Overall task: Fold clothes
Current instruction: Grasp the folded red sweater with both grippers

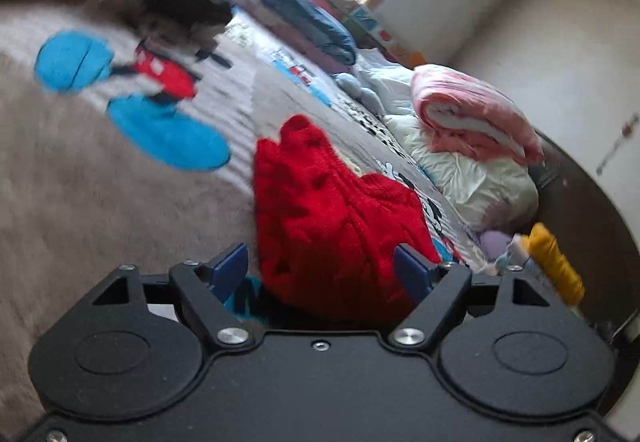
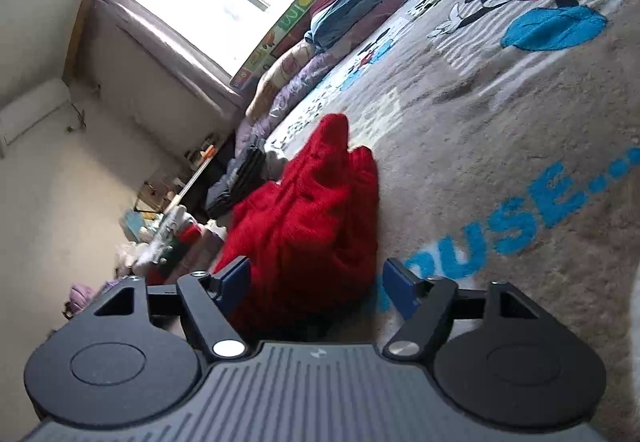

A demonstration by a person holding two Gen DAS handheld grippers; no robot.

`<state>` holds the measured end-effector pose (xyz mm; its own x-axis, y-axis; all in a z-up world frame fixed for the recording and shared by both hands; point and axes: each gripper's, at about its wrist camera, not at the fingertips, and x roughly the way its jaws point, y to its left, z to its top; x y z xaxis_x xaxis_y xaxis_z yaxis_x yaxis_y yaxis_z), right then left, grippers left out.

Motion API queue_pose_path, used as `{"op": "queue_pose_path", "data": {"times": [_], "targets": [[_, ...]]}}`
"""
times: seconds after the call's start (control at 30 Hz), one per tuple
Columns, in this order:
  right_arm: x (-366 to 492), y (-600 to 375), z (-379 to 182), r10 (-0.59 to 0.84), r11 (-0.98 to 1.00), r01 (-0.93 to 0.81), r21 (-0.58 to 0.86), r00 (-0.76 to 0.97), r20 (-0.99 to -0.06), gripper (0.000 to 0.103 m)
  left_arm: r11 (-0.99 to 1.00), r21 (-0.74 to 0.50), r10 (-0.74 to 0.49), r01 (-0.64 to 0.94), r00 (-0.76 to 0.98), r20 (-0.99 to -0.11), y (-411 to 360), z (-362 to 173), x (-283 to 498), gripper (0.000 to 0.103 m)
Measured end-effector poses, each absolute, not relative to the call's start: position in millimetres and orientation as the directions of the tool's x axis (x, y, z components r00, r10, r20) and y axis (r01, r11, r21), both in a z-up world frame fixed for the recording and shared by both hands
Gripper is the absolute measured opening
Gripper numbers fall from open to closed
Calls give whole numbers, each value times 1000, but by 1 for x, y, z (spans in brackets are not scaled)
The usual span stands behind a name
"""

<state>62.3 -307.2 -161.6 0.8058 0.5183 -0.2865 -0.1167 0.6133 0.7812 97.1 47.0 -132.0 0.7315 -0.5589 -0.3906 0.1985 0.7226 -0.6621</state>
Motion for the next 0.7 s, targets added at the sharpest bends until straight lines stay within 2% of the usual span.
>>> {"op": "queue_pose_path", "data": {"times": [0.33, 0.57, 0.7], "targets": [[111, -304, -171, 545, 538, -74, 840, 791, -279, 78, 666, -737, -602, 116, 668, -438, 42, -143, 118, 85], [151, -293, -176, 588, 552, -74, 830, 741, -325, 78, 651, -753, -629, 95, 623, -465, 33, -145, 151, 87], [160, -293, -181, 603, 546, -89, 833, 732, -317, 71, 655, -751, -629, 85, 611, -480, 23, -145, 167, 86]]}}
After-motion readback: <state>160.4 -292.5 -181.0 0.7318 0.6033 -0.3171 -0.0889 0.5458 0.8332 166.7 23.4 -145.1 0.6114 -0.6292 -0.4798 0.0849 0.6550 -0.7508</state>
